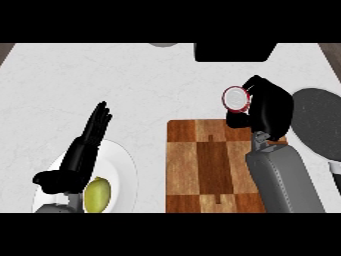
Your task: Pick the can from the cutting board and place it in the pan
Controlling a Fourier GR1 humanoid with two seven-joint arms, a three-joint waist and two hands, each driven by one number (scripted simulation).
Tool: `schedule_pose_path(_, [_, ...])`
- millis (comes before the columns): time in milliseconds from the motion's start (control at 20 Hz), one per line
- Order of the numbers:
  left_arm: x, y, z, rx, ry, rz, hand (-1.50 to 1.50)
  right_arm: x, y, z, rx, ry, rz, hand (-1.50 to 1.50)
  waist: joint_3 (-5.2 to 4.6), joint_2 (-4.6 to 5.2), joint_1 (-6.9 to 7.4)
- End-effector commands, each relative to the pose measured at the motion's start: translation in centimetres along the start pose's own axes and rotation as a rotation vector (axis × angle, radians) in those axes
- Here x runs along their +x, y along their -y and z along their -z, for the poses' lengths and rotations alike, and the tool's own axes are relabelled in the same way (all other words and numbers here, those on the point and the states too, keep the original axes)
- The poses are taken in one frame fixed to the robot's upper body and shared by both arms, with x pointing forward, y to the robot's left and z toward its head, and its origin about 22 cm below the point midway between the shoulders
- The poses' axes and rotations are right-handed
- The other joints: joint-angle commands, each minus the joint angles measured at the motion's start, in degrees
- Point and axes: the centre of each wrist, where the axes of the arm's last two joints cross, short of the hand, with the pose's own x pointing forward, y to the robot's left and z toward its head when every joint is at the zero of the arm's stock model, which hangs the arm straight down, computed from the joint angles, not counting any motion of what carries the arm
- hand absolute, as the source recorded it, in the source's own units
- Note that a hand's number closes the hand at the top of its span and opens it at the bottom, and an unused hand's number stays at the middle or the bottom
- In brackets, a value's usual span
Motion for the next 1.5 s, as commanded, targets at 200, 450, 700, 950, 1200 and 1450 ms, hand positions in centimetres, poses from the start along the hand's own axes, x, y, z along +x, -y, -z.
schedule_pose_path(200, [0.2,1.6,1.5,0.021,0.0,0.0,0.0,2.5,3.1,-0.5,-0.217,-0.204,0.181,1.5,0.07,0.17,-0.28])
schedule_pose_path(450, [-0.7,-1.8,0.0,0.016,-0.001,-0.002,0.0,-3.0,1.6,1.7,-0.282,-0.281,0.234,1.5,0.08,0.36,0.15])
schedule_pose_path(700, [0.5,-0.8,-1.1,-0.015,0.012,0.018,0.0,-9.1,1.6,4.0,-0.361,-0.31,0.188,1.5,0.1,0.26,0.25])
schedule_pose_path(950, [0.0,0.1,-0.3,-0.011,0.0,-0.016,0.0,-14.7,3.3,7.7,-0.465,-0.337,0.033,1.5,0.1,0.41,0.35])
schedule_pose_path(1200, [0.5,0.6,0.5,-0.013,0.007,-0.006,0.0,-17.2,3.6,10.2,-0.624,-0.349,0.124,1.5,0.13,0.45,0.53])
schedule_pose_path(1450, [-0.8,1.0,0.7,0.005,0.023,-0.013,0.0,-22.1,3.9,13.0,-0.631,-0.374,0.116,1.5,0.18,0.75,1.01])
